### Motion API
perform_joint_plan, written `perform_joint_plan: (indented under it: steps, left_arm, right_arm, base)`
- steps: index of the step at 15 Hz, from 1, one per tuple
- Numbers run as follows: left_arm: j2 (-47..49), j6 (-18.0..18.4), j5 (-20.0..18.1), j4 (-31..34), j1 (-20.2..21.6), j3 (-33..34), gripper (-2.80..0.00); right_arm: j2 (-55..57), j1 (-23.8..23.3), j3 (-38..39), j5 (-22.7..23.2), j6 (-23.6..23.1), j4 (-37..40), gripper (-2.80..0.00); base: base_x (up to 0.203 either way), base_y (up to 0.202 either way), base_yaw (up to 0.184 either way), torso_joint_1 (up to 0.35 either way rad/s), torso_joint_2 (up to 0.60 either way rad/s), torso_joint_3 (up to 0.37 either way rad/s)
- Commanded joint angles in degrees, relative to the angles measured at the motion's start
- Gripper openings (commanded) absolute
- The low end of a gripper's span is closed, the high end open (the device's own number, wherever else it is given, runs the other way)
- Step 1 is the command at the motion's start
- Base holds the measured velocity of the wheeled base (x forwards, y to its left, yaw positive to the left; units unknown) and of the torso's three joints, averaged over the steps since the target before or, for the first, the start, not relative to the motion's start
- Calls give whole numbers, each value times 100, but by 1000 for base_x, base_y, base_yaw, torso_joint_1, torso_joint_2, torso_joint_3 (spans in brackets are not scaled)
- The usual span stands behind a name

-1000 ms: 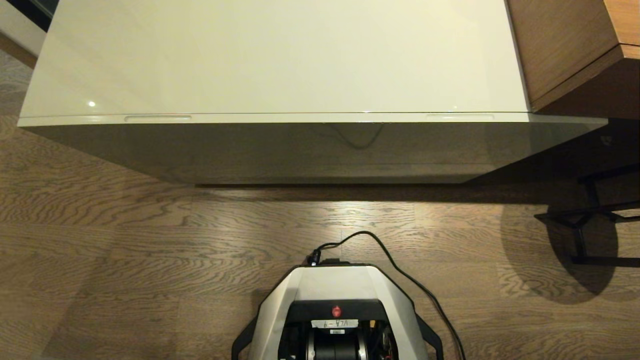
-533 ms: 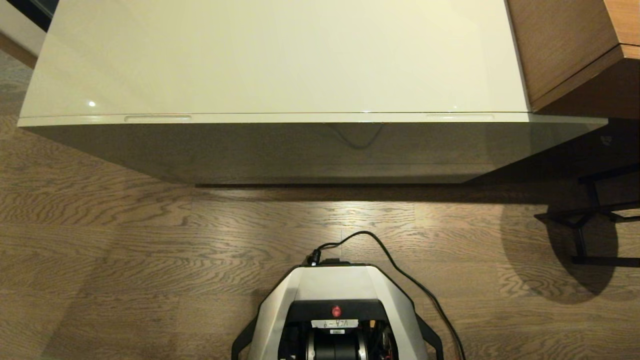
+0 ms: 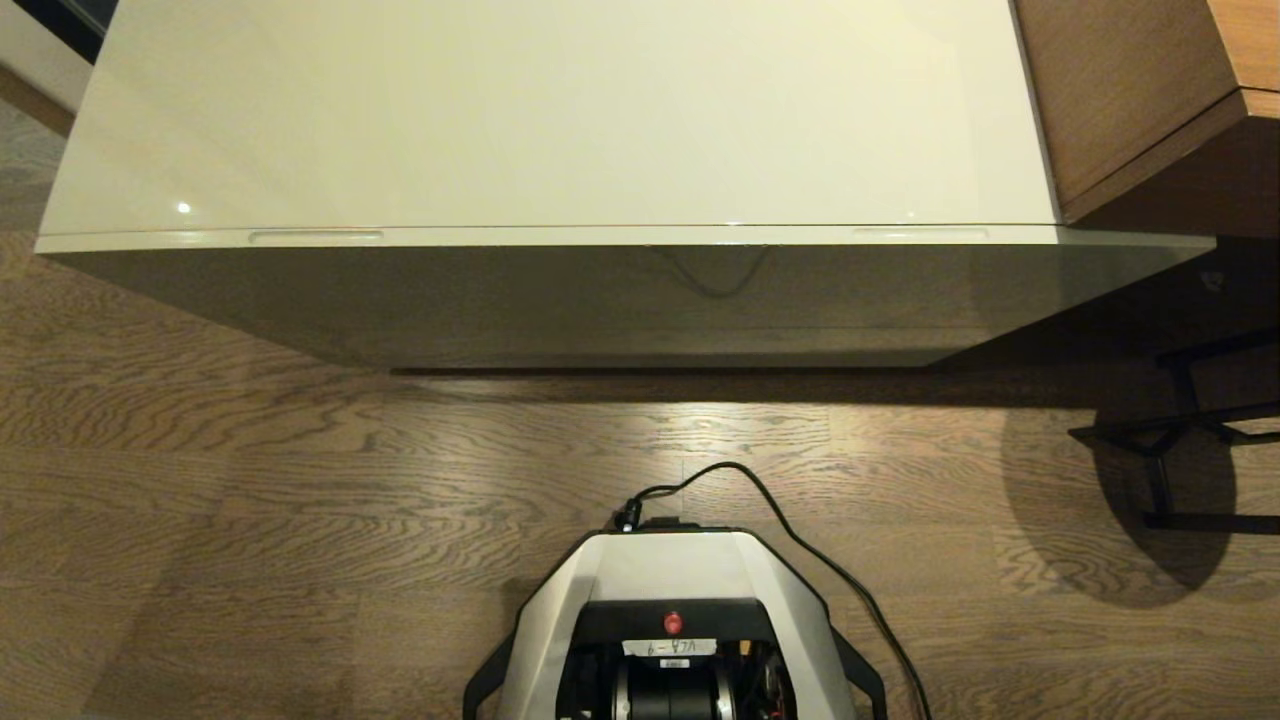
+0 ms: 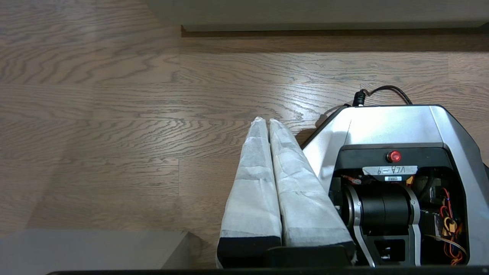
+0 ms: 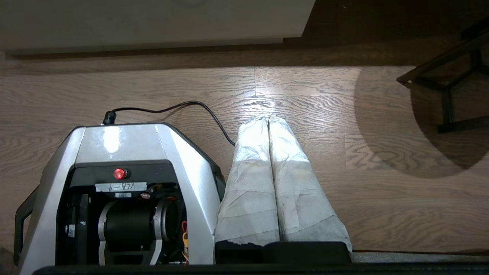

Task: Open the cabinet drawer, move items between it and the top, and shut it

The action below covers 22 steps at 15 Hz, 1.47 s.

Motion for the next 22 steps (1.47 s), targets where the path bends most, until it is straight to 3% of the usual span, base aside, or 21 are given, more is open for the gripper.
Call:
perform_joint_plan:
  steps: [1,22]
  left_arm:
    - [9,-1,4,-1,2,0,-280]
    - [9,-1,4,-1,2,0,-280]
  right_arm:
    - [4,3,9,0,2,-1,-280]
    - [4,11,9,0,2,-1,-280]
  base:
    - [0,0,0,0,0,0]
    - [0,0,0,0,0,0]
